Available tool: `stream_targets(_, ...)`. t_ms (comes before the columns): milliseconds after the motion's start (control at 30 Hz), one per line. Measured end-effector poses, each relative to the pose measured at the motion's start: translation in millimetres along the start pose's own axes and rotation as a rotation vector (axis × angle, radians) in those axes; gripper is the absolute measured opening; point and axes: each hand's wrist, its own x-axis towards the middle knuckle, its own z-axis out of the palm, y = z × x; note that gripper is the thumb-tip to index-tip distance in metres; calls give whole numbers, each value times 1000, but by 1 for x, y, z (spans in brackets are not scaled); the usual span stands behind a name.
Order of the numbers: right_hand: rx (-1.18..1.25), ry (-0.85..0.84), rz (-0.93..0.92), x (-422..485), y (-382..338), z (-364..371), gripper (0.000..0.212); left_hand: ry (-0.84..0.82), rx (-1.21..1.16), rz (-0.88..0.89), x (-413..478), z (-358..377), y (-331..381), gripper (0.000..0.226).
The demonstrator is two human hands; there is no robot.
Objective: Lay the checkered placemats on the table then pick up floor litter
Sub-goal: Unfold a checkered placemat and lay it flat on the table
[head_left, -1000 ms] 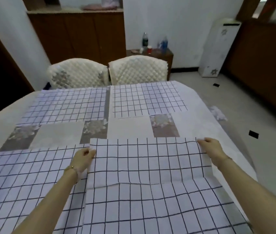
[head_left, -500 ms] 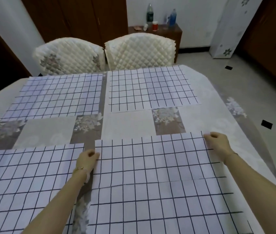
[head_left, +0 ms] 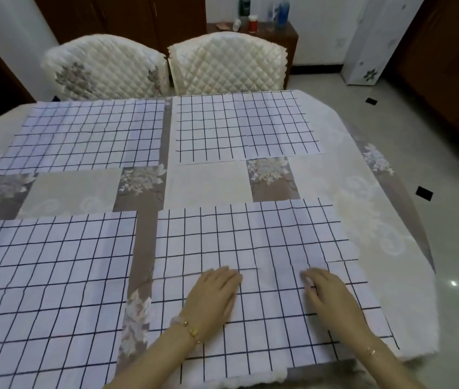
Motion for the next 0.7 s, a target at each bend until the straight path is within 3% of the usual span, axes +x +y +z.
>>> stream_targets(133,-152,-95,-30,-19,6,2,54,-125,102,-32,-4,13,-5,38)
stream_targets(267,-234,-111,-69,-19,6,0,57,-272,184,-325,5,-6,-47,56)
stream_targets(367,-244,-79,-89,-19,9,1,57,-318,120,-451,11,-17,-78,74)
stream_targets(500,-223,-37,-112,-18,13,4,55,-376,145,-467,20,-31,-84,58)
stream_targets(600,-196,-5,-124,-16,16,8,54,-261,125,-464,18,-31,-71,54)
stream_targets(700,-203,6,-127,-13,14,13,49,-88,95,-298,0,-24,-37,42)
